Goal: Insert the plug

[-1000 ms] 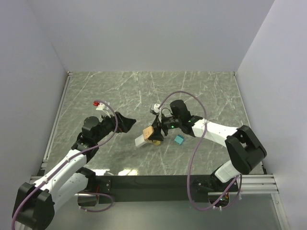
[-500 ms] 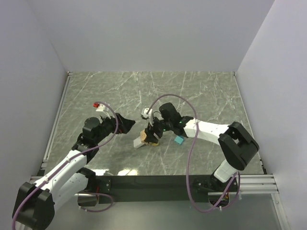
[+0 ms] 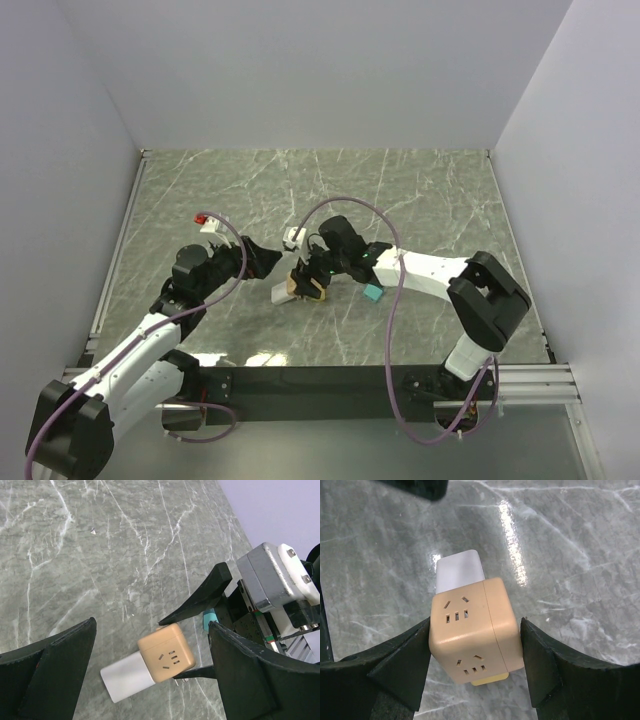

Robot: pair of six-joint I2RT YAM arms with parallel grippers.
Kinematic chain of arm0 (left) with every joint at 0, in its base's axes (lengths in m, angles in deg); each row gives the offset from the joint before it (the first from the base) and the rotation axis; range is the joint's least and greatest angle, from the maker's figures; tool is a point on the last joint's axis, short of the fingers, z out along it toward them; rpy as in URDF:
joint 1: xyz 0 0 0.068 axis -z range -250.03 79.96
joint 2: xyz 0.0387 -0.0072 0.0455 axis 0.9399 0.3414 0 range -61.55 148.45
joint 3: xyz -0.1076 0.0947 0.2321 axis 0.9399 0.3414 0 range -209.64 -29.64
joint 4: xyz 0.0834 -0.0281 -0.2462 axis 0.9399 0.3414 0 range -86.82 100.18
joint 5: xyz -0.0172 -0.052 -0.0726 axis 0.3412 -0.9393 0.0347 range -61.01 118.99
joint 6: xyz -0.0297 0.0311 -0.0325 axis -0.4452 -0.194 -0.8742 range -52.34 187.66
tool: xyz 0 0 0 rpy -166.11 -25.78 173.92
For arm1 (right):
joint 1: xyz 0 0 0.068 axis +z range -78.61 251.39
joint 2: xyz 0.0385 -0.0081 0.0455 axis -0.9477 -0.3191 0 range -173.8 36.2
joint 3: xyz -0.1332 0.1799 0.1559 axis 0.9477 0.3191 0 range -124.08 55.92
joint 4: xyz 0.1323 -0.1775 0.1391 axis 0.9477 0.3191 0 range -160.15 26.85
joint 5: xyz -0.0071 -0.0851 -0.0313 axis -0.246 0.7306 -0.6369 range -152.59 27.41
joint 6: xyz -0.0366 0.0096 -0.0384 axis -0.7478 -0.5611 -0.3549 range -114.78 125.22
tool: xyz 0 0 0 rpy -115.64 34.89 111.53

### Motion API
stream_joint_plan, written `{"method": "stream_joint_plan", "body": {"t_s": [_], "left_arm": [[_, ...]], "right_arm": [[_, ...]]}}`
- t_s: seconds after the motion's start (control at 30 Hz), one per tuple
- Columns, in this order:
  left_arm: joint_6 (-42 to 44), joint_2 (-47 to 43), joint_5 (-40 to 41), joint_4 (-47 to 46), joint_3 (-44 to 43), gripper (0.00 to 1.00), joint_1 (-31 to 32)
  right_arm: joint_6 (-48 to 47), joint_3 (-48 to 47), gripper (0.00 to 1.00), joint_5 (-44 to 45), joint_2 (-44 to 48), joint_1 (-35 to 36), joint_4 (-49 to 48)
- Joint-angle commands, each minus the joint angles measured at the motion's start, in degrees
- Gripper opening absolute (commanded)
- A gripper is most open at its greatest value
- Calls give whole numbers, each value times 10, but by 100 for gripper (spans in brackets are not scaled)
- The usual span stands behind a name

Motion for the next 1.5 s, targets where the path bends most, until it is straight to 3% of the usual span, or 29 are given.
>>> {"method": "stream_joint_plan", "body": {"t_s": [0.0,0.13,0.4,0.43,0.5,0.83,0.93,1.1,1.2,1.47], "left_arm": [[9,-6,-1,-23,4,99,-3],[9,-9,-2,-22,4,100,-3],[8,-21,-3,-19,5,99,-3],[8,-21,-4,-19,5,99,-3],[8,-21,-7,-20,5,99,-3],[8,-41,-7,-13,6,99,-3],[10,-43,-5,-18,8,99,-3],[31,-44,22,-47,9,99,-3],[46,-35,58,-91,9,99,-2],[68,44,32,-170,-42,99,7]], "right_arm": [[-10,-22,5,30,-18,9,22],[-3,-18,32,19,-8,9,10],[9,-20,61,-2,19,9,-4],[11,-23,84,-4,23,9,-4],[17,-27,90,-8,27,9,-24],[51,-3,95,13,112,9,-91],[78,33,95,79,175,7,-120],[196,60,96,324,250,4,-72],[276,84,96,397,288,4,-27],[476,186,95,493,348,4,75]]}}
